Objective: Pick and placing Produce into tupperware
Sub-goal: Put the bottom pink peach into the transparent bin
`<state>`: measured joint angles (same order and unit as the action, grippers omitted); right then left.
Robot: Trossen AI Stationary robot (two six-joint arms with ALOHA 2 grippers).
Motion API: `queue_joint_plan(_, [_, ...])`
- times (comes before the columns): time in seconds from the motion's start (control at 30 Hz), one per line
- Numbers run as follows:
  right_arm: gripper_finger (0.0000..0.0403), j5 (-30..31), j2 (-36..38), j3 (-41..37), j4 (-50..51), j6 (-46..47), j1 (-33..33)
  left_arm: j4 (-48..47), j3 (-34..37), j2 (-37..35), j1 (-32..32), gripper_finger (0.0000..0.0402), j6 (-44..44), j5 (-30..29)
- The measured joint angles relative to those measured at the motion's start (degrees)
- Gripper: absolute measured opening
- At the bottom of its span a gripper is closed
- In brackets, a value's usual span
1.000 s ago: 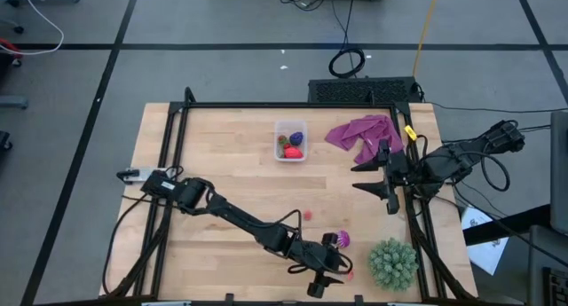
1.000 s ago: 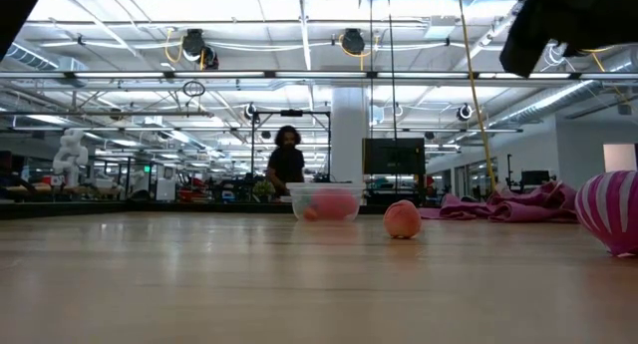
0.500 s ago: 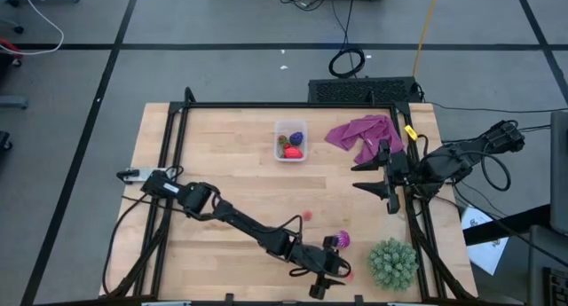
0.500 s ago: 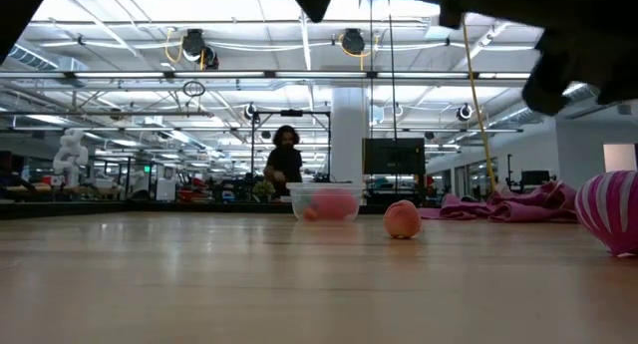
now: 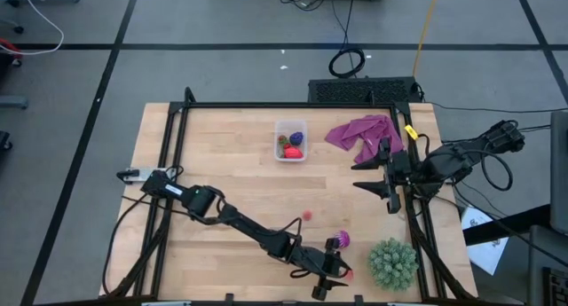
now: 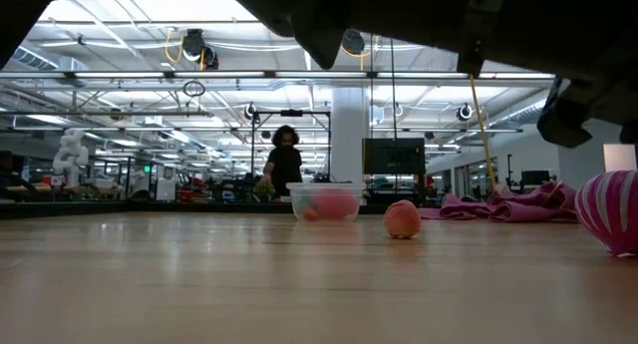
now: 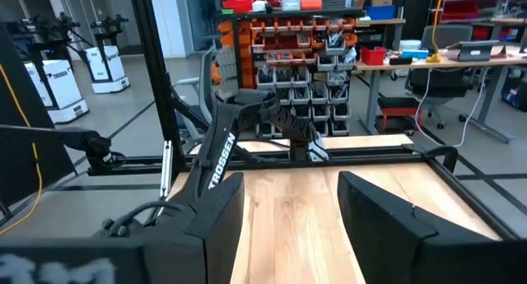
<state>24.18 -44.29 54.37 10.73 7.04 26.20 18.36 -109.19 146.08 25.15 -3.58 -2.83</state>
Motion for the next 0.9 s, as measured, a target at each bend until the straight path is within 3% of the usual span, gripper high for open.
queue_joint_plan(0.1, [0.0187,0.0,0.0,0.0,-0.2,-0.3,0.0,-2.1,0.0,0.1,0.0,0.0225,0.9,-0.5])
queue_joint_plan(0.2, [0.0187,-1.0,-0.1,0.0,1.6,-0.4,0.2,-12.2,0.0,-2.5,-0.2,0.0225,3.9,-3.7])
queue_joint_plan(0.47, [0.0187,-5.3,-2.1,0.0,2.3,-3.9,4.1,-42.0,-0.3,-21.5,-0.3,0.0225,5.6,-21.2])
queue_joint_plan(0.7, [0.0187,-7.9,-12.7,0.0,2.4,1.1,9.5,-60.3,-0.2,-32.1,-0.2,0.0225,-1.2,-31.4])
queue_joint_plan(0.9, [0.0187,-10.9,-21.9,0.0,0.7,9.6,13.3,-73.5,0.1,-34.3,-0.2,0.0225,-9.1,-34.2])
